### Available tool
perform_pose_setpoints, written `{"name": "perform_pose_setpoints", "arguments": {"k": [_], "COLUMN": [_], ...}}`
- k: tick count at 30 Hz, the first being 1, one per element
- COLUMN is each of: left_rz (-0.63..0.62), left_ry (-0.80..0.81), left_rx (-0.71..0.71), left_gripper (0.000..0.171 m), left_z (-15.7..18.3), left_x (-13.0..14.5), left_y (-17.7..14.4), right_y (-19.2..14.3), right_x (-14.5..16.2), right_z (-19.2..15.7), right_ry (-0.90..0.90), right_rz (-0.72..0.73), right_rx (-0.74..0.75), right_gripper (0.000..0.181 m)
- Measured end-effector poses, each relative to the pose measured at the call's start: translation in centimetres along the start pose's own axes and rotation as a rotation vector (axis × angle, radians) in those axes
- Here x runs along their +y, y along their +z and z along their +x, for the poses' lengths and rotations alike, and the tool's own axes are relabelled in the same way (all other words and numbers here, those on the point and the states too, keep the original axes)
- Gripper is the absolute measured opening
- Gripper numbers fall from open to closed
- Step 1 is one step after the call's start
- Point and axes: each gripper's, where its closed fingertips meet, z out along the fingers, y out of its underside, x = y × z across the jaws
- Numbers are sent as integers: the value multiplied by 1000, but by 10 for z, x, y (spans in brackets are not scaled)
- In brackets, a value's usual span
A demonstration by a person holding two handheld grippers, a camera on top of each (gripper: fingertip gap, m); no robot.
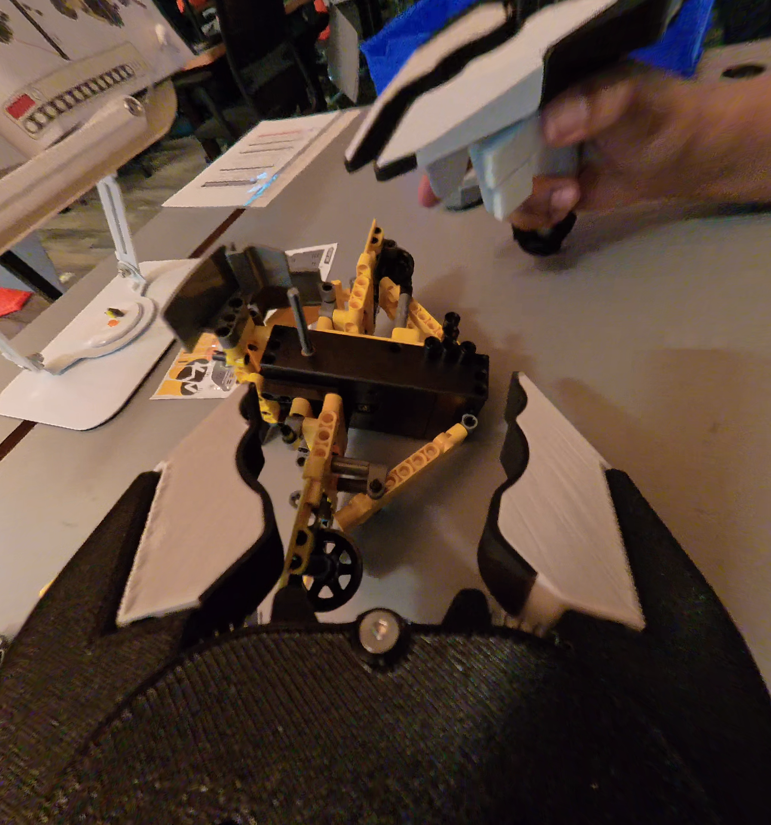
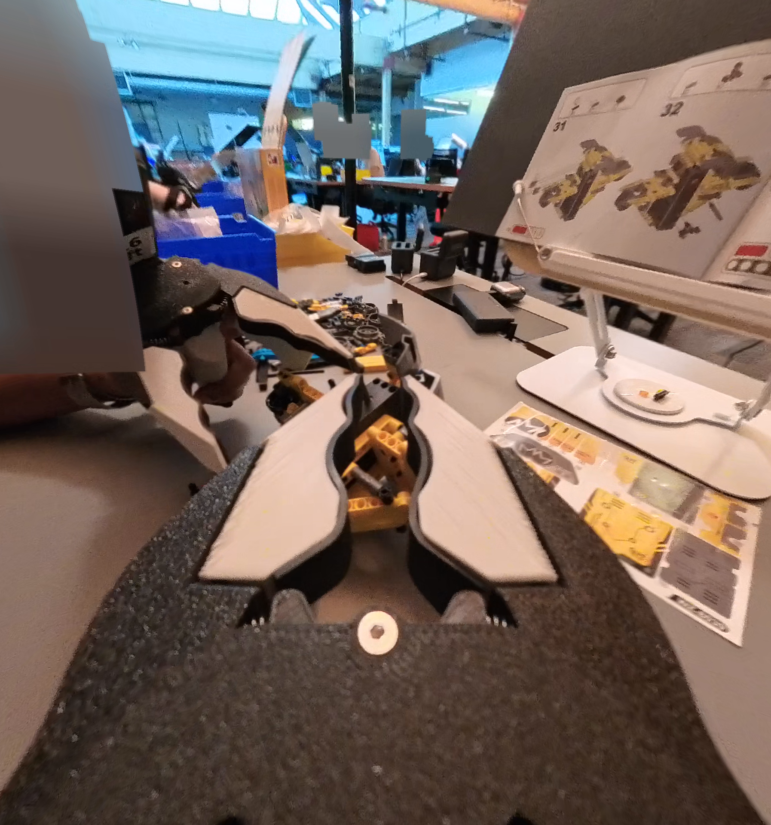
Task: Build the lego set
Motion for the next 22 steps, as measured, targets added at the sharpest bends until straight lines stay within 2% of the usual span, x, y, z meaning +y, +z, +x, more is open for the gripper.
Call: {"name": "perform_pose_setpoints", "arguments": {"k": [2, 6, 11, 17, 22], "left_rz": [21, 60, 151, 212, 187], "left_ry": [-23, -21, -41, -104, -124], "left_rx": [4, -10, 3, 46, -10], "left_gripper": [105, 106, 96, 81, 65], "left_z": [-2, -7, -6, -6, -17], "left_x": [-4, -15, -30, -32, -26], "left_y": [-3, -13, -23, -24, -24], "right_y": [-2, -4, 2, 2, 1], "right_x": [7, 29, 30, 27, 26], "right_z": [-9, -22, -45, -41, -32], "right_ry": [33, -38, 26, 23, 75], "right_rz": [-15, -93, -100, -84, -72], "right_rx": [-58, -89, -173, -142, -123], "right_gripper": [20, 20, 26, 27, 25]}}
